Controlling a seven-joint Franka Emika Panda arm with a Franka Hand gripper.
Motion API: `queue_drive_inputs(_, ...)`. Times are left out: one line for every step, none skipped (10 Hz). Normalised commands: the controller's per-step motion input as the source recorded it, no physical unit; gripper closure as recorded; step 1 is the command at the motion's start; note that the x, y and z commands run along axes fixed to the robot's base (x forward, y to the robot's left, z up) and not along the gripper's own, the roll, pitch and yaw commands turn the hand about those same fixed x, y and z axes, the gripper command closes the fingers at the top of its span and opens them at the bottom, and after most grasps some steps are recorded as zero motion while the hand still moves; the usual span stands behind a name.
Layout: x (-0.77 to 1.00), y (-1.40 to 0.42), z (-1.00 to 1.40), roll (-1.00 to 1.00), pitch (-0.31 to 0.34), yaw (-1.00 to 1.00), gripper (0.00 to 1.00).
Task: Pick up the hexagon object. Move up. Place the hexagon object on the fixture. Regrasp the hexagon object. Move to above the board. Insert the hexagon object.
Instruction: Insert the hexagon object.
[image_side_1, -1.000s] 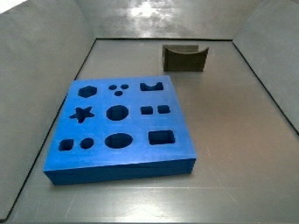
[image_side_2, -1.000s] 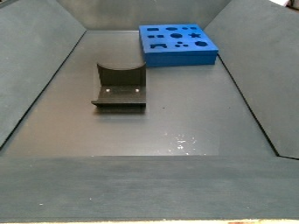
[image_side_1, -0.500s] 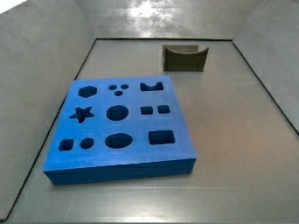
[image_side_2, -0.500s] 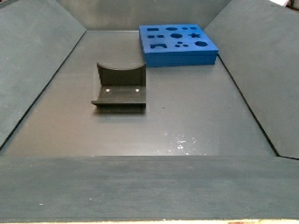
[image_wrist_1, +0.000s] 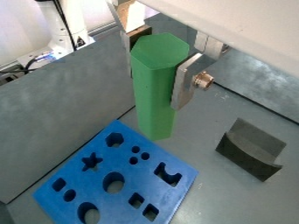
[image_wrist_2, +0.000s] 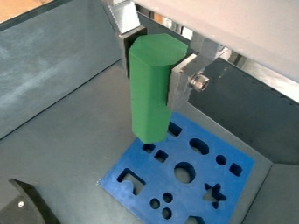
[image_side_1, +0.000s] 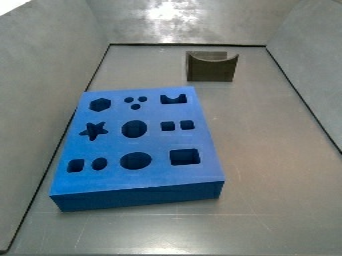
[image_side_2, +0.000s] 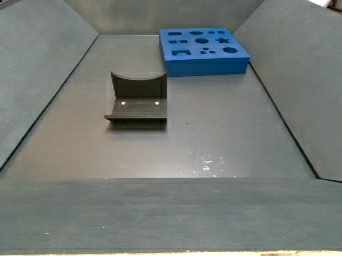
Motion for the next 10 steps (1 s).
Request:
queue_drive_inputs(0.01,-0.11,-0.23,0.0,-0.066,0.06,1.0)
queue_drive_inputs(0.07,-0.1,-0.16,-0.05,-0.051,0.06,1.0)
queue_drive_inputs(0.06,-0.13,-0.14,-0.09,-0.054,0.0,1.0)
queue_drive_inputs(0.07,-0.1,-0.14,-0.1,-0.049,0.0,1.0)
queue_drive_inputs(0.09,-0.01,-0.07,0.0,0.0,0.0,1.0)
queue_drive_inputs(0.03,0.0,0.0,0.0,0.0,0.0,1.0)
queue_drive_inputs(0.0,0.0,0.0,0.0,0.0,0.01,1.0)
queue_drive_inputs(0.0,0.0,0.0,0.01,0.0,0.0,1.0)
queue_drive_inputs(-0.05,0.05,-0.05,0.09,0.04,-0.42,1.0)
queue_drive_inputs(0.0,0.0,-0.11,0.0,0.0,-1.0,1.0)
